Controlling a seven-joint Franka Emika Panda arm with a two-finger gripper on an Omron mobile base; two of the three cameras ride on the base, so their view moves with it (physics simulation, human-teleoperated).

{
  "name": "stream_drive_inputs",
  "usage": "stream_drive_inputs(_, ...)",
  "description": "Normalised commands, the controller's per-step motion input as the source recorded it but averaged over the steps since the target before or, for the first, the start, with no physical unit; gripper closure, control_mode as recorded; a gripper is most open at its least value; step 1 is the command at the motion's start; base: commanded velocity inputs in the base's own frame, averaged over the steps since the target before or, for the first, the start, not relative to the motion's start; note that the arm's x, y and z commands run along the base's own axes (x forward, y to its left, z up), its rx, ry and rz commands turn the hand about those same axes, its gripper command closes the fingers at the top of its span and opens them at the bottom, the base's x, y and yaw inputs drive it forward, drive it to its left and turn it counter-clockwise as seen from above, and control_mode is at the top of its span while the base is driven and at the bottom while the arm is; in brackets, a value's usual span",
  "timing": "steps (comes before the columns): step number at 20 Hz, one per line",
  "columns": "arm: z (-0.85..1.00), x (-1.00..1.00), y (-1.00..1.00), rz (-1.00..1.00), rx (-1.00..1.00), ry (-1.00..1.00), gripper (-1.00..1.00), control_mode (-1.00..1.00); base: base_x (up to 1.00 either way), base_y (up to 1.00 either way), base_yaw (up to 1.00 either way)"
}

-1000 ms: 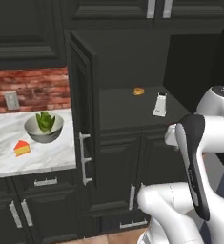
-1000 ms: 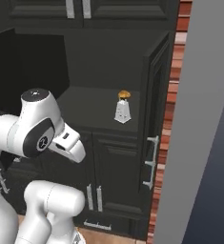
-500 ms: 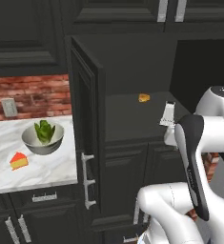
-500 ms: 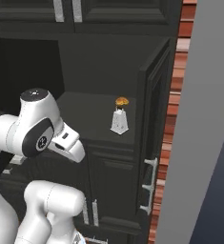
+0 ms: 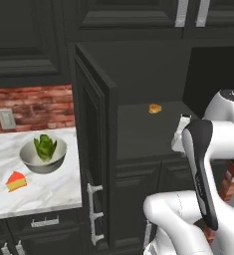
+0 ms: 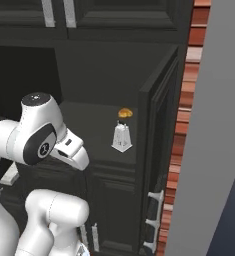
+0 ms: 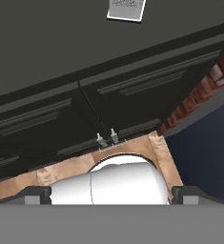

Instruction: Pick the cheese from the fridge and the cheese grater from the cabinet and place them next to the salad bowl.

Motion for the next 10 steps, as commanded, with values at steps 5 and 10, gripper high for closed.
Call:
stream_drive_inputs(5, 0.0, 0.0, 0.0, 0.0, 0.0, 0.0, -1.0, 1.0, 0.39, -0.02, 0.0)
stream_drive_inputs(10, 0.0, 0.0, 0.0, 0.0, 0.0, 0.0, -1.0, 1.0, 0.36, -0.02, 0.0)
